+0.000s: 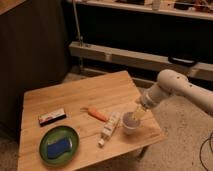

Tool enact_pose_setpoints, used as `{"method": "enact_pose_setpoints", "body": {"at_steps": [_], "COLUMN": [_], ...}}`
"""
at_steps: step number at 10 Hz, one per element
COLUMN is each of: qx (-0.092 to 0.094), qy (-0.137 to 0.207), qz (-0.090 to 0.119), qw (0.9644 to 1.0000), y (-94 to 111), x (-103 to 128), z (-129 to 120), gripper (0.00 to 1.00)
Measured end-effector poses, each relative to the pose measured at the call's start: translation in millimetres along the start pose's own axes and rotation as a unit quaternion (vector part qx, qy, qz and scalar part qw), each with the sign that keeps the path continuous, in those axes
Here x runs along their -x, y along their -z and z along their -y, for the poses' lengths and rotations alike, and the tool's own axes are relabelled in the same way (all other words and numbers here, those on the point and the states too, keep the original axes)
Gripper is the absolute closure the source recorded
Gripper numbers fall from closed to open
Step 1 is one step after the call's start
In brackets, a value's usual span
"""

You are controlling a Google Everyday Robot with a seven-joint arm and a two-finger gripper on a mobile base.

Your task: Place the pepper in the ceramic cup

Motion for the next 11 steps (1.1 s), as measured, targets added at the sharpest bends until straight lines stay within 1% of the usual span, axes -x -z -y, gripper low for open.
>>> {"method": "enact_pose_setpoints", "body": {"at_steps": [1, 2, 3, 5, 6, 7, 9, 10, 11], "qx": [-0.007, -0.019, -0.033, -0.053, -0.062, -0.067, -0.076, -0.077, -0.076], "qy": [0.0, -0.001, -0.004, 0.002, 0.011, 0.022, 0.043, 0.05, 0.055], "qz": [0.005, 0.016, 0.033, 0.059, 0.07, 0.077, 0.086, 0.089, 0.089], "qw": [1.0, 0.9997, 0.9989, 0.9968, 0.9955, 0.9945, 0.9925, 0.9918, 0.9915], "y": [1, 5, 8, 3, -3, -11, -29, -37, -49], "x": [4, 11, 25, 68, 99, 124, 168, 185, 195], "z": [-1, -3, -5, -9, -9, -10, -12, -13, -13], "gripper": [0.22, 0.22, 0.22, 0.22, 0.22, 0.22, 0.22, 0.22, 0.22]}}
